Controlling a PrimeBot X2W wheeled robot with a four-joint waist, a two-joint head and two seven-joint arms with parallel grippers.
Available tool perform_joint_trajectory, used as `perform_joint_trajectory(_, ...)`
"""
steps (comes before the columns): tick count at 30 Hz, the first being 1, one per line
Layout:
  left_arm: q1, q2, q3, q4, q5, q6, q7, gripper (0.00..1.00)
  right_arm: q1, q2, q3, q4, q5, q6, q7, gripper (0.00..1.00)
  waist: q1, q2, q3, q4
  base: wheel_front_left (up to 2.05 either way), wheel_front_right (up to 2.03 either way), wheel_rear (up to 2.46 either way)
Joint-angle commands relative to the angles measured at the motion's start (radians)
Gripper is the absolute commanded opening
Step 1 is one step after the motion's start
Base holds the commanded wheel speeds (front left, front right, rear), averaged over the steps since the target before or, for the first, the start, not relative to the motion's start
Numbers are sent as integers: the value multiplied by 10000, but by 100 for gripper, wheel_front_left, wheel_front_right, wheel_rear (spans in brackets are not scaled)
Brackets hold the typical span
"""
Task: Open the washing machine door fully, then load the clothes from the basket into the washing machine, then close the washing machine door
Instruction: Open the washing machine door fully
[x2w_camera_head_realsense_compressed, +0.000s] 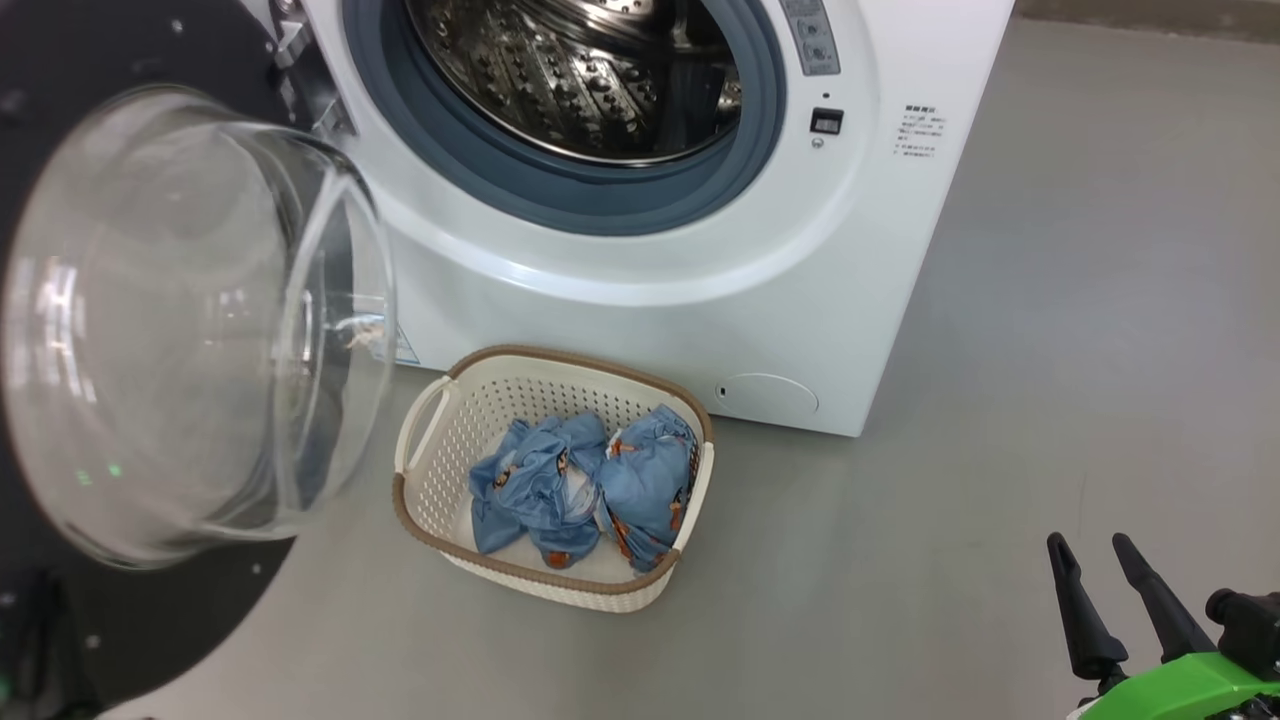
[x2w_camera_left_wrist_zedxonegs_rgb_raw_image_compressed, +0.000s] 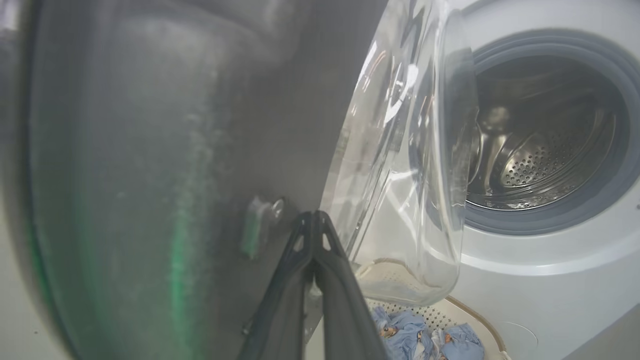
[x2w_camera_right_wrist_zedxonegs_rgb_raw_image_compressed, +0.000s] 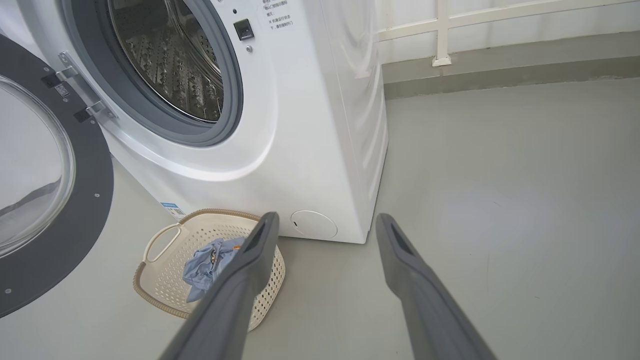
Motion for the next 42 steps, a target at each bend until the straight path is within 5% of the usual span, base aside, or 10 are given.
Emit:
perform_joint_trajectory(1, -510, 507, 720, -12, 95, 41, -66, 0, -362, -197, 185, -267, -72, 27, -122, 100, 0, 0, 118, -51, 0, 0, 0)
perform_joint_trajectory(10, -1231, 994, 1892, 876, 388, -24, -66, 0, -692, -261, 323, -364, -127, 27, -122, 100, 0, 0, 629, -150, 0, 0, 0)
perform_joint_trajectory(30, -3883, 3062, 4237, 4170, 1169, -409, -67, 0, -1460, -359, 630, -360, -259, 27, -122, 100, 0, 0, 1941, -297, 0, 0, 0)
perform_joint_trajectory(42, -5363, 4220, 4594, 5808, 1721, -581, -67, 0, -2076, -564, 726, -455, -338, 27, -122, 100, 0, 0, 2826, -269, 0, 0, 0)
